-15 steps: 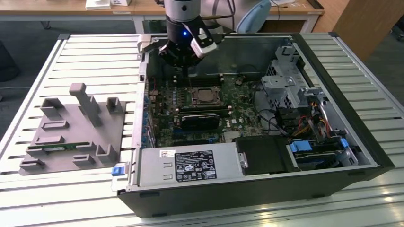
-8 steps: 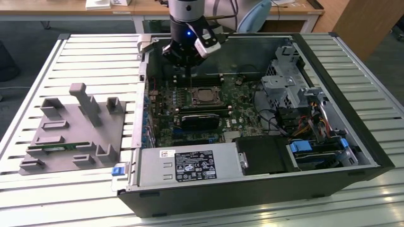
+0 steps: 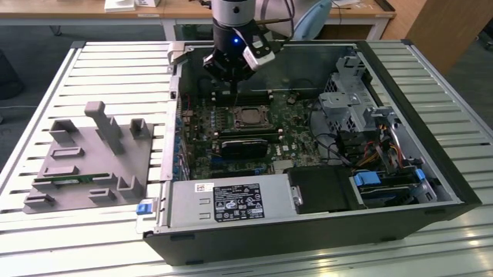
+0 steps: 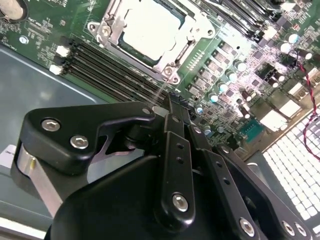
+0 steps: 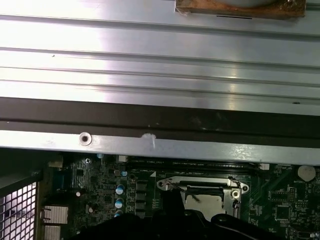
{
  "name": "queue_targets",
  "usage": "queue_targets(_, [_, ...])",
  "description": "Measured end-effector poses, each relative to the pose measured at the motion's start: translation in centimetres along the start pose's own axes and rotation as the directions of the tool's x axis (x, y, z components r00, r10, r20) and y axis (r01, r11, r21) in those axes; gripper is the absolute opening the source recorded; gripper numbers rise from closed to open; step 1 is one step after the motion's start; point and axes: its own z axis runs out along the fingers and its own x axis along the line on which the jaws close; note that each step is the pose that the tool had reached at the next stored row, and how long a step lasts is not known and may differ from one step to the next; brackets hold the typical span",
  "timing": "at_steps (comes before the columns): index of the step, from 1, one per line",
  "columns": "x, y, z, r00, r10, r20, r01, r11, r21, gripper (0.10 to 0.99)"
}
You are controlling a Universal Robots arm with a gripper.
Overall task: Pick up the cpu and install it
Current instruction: 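Install the first cpu locking lever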
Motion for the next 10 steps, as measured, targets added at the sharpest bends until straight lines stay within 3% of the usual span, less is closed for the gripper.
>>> queue_targets(8, [-0.37, -0.02, 0.05, 1.0000, 0.000, 0.0000, 0.000, 1.0000, 0.000, 0.106])
queue_targets(10, [-0.40, -0.02, 0.08, 1.0000, 0.000, 0.0006, 0.000, 0.9999, -0.012, 0.106])
